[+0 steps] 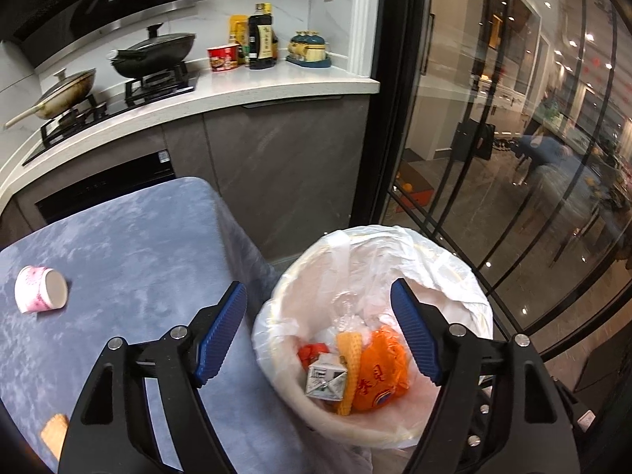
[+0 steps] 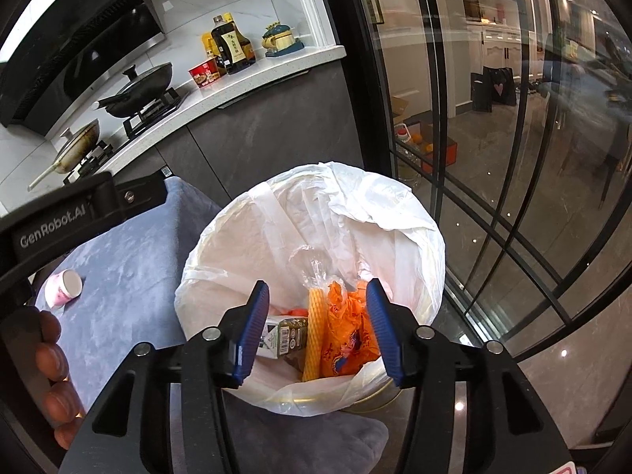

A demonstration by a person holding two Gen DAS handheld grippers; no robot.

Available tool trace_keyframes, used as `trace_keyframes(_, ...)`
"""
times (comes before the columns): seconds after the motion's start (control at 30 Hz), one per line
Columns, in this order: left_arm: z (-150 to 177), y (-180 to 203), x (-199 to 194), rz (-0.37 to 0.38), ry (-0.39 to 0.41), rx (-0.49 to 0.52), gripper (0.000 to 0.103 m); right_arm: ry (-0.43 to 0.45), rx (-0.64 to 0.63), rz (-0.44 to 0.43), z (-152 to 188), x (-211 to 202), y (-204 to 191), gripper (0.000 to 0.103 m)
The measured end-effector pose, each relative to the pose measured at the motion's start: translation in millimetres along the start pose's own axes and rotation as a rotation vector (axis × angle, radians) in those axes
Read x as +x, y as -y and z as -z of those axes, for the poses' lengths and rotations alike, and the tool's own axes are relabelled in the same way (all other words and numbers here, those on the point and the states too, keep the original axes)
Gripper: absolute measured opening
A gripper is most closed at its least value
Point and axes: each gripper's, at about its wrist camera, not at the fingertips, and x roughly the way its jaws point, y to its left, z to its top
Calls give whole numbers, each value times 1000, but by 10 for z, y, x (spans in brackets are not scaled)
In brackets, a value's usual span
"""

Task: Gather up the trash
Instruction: 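Move both tools back from the bin toward the pink paper cup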

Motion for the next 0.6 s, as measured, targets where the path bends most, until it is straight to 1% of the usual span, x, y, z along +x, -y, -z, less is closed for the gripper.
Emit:
trace_keyframes(0.13, 44, -173, -117, -25, 2, -25, 73, 5, -17, -1, 19, -58, -91, 57)
trace_keyframes(0.17, 59, -221, -148, -34, 2, -30, 78, 5, -21, -2, 23, -73, -117, 57)
trace_keyframes(0.23, 100, -335, -228, -55, 4, -48, 86, 6, -26, -5, 39, -101, -167, 63)
trace_keyframes(0.3, 136, -428, -285, -72, 6, -67, 86, 7, -35, -7, 58, -128, -231, 65)
trace_keyframes(0.5, 271, -809, -472, -147, -5, -115, 86, 11, -75, -22, 116, -229, -460, 67)
trace_keyframes(0.53, 294, -856, -499, -156, -8, -122, 89, 14, -83, -26, 130, -250, -509, 68)
trace_keyframes(0.6, 346, -995, -566, -176, -16, -144, 90, 16, -97, -29, 155, -277, -587, 69)
